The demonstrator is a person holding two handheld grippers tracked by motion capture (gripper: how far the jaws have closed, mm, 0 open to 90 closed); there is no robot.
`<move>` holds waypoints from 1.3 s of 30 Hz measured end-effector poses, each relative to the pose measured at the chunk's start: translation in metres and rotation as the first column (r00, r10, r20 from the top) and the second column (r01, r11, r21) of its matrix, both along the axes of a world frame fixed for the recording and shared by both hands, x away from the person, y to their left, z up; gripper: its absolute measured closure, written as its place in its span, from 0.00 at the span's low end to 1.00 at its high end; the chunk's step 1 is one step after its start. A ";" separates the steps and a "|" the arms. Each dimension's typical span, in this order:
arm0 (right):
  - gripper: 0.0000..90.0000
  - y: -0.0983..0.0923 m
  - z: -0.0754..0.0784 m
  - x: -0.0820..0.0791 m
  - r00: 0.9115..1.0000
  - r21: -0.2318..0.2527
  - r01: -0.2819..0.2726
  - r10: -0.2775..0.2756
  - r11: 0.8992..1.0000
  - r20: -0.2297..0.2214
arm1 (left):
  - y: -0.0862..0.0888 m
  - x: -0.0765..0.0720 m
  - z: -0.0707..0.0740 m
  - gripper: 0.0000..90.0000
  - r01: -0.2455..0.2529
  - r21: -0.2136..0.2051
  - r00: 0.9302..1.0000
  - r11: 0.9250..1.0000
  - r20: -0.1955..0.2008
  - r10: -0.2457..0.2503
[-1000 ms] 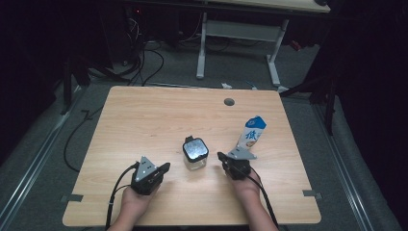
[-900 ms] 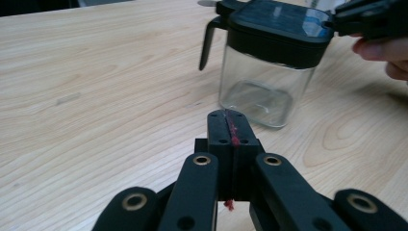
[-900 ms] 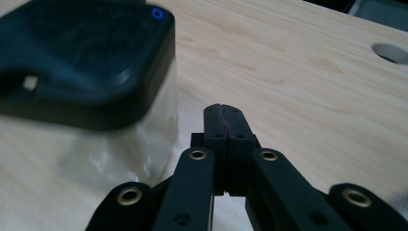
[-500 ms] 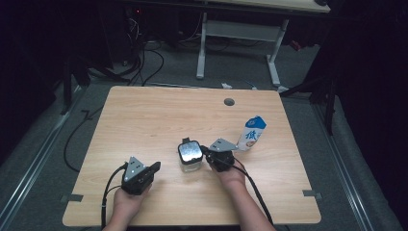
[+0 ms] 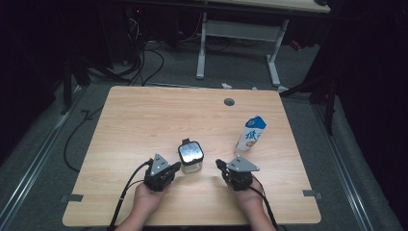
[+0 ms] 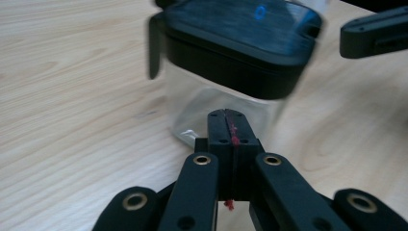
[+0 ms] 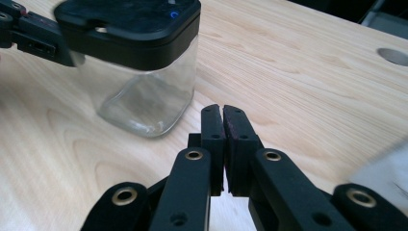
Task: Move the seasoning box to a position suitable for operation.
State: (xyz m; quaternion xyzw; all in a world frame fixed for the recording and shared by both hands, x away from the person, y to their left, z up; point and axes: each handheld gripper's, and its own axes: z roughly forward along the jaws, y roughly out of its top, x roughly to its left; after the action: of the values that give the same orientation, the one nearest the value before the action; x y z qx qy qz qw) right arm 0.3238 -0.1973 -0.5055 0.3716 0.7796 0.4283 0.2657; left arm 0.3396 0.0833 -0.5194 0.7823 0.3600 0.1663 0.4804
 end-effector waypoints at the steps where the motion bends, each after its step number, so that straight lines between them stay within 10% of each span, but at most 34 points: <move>1: 0.96 -0.002 0.001 -0.003 1.000 0.000 0.003 -0.003 1.000 0.004 | -0.004 -0.002 0.000 1.00 0.011 -0.002 1.000 1.000 0.000 -0.011; 12: 0.89 -0.021 -0.004 -0.014 0.999 0.058 0.051 -0.050 0.997 -0.020 | 0.003 -0.006 0.016 0.97 -0.014 -0.014 0.998 1.000 0.053 0.015; 26: 0.95 -0.021 -0.012 -0.016 0.998 0.051 0.048 -0.046 0.998 -0.047 | -0.007 0.049 0.053 1.00 -0.033 -0.021 0.993 0.999 0.116 0.035; 39: 0.95 -0.021 -0.013 -0.016 0.999 0.056 0.036 -0.034 0.998 -0.040 | -0.022 0.068 0.049 1.00 -0.028 -0.008 0.994 1.000 0.106 0.029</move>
State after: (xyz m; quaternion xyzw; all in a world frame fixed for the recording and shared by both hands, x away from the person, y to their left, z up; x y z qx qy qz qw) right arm 0.3077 -0.2185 -0.5180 0.4009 0.7656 0.4382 0.2472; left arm 0.4079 0.0611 -0.4707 0.7657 0.3454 0.2133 0.4989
